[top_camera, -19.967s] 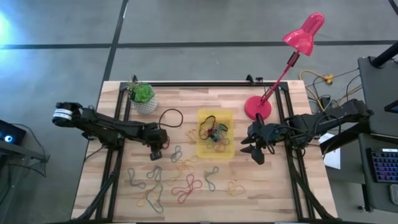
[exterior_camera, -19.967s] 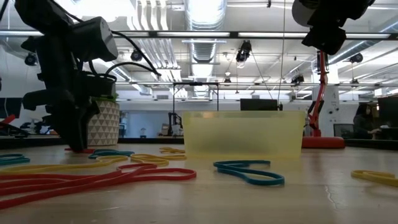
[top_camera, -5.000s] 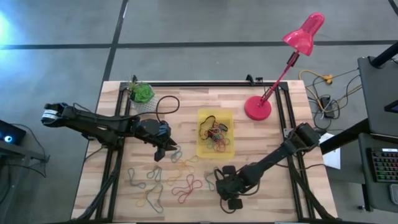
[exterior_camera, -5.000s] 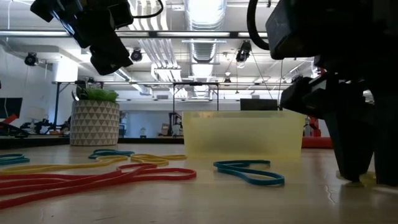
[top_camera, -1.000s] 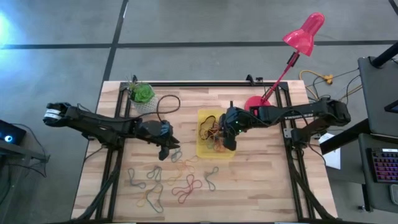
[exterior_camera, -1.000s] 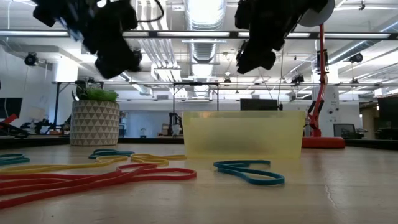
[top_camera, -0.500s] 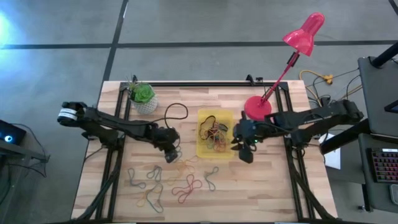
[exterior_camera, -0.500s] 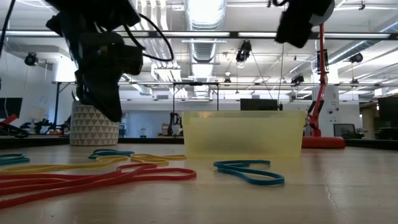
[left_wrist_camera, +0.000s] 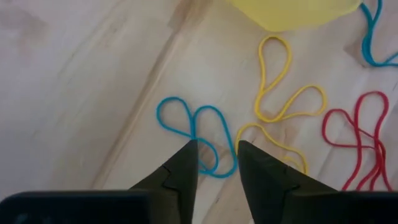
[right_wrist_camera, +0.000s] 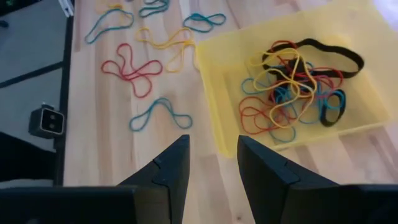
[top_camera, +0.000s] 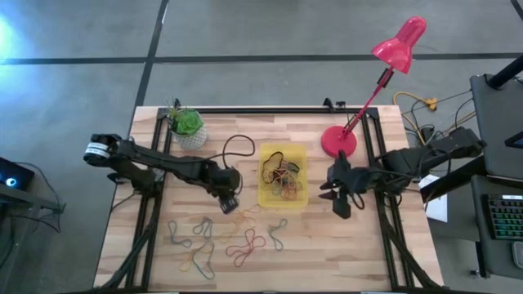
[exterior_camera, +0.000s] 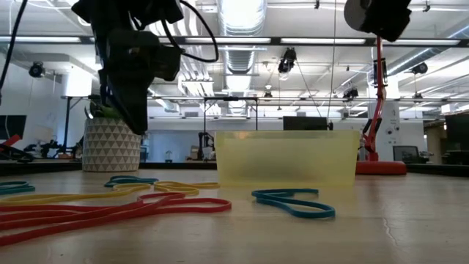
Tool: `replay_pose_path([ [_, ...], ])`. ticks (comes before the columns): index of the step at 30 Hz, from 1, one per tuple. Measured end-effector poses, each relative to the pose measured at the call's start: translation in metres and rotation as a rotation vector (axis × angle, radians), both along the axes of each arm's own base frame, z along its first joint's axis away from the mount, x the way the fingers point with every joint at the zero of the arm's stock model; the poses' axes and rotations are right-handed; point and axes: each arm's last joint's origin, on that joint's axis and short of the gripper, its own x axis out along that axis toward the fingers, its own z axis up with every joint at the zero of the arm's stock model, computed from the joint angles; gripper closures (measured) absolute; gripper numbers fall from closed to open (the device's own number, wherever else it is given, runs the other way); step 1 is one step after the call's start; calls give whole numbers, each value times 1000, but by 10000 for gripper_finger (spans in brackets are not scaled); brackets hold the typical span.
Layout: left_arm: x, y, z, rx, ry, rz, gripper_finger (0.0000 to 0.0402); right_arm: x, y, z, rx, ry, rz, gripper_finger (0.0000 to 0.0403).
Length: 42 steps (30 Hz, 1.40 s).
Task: Pick and place rubber bands into bin
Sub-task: Put the blue rubber band into the bin
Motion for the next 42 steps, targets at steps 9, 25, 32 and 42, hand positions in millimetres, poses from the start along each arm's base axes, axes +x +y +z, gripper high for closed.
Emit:
replay_pose_path([
  [9,-1,-7,-5,17,13,-82,211,-15,9,-18,-24,45,10,280],
  [25,7,-12,-34,121,114,-259,188,-19,13,-43,-50,109,29,280],
  [32,13,-12,-52,121,172,-257,188,-19,13,-43,-53,108,33,280],
  [42,19,-13,-65,115,201,-266,190,-17,13,-41,-43,88,32,280],
])
